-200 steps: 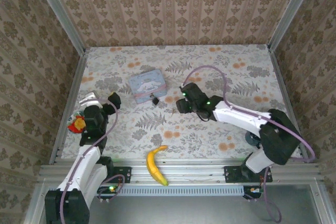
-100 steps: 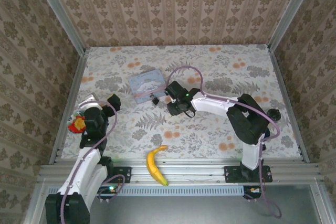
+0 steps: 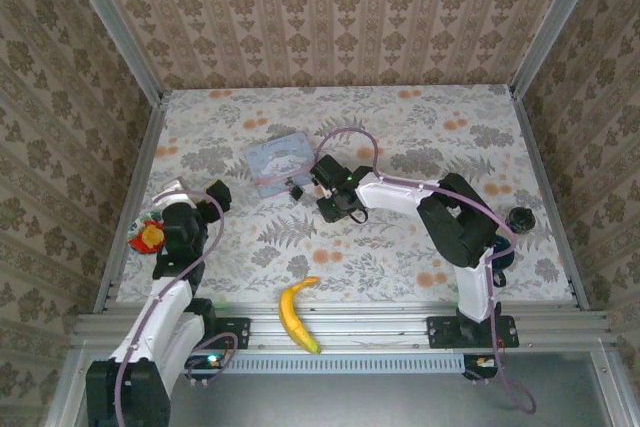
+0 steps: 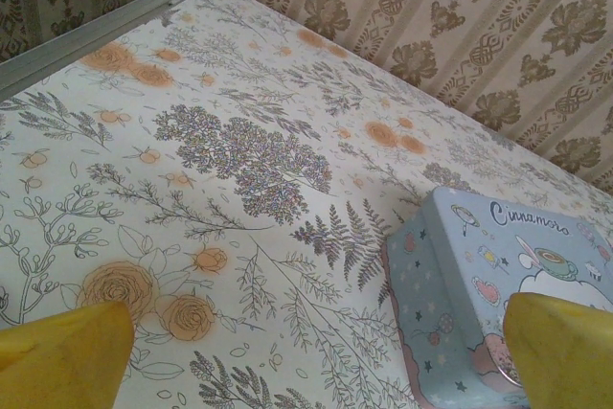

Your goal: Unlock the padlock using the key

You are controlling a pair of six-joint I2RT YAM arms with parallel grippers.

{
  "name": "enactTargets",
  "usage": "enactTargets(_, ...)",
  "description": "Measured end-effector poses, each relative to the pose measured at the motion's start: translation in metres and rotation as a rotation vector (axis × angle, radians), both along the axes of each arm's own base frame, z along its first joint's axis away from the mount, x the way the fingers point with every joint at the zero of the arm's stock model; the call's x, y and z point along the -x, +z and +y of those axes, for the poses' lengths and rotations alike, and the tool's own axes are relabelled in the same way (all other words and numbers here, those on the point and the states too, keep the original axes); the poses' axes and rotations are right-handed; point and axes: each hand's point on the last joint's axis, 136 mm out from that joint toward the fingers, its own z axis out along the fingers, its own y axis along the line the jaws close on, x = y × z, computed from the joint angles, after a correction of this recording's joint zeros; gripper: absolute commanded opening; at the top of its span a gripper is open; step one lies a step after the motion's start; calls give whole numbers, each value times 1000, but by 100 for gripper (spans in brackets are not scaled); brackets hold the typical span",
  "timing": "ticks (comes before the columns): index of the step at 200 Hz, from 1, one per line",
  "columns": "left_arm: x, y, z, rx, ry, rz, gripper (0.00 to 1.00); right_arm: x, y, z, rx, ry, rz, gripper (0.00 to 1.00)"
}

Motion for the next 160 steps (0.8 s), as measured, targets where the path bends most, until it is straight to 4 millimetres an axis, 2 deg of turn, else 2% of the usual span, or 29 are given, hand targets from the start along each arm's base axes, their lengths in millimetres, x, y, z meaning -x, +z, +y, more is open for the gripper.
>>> enactTargets(28,0,-1,0,0,0,5,100,-2,-4,-2,3,-9,10,21)
enactTargets(61,0,-2,-2,2,-8,7,100,-5,-2,-2,-3,-16,6,0)
enactTargets(111,-5,3,-12,16,-63,34,100,-4,4,-2,-46,-37,18,0)
enactTargets(160,-8,14,-36,35,-191,40,99,9,39,-16,-228,-99,20,0)
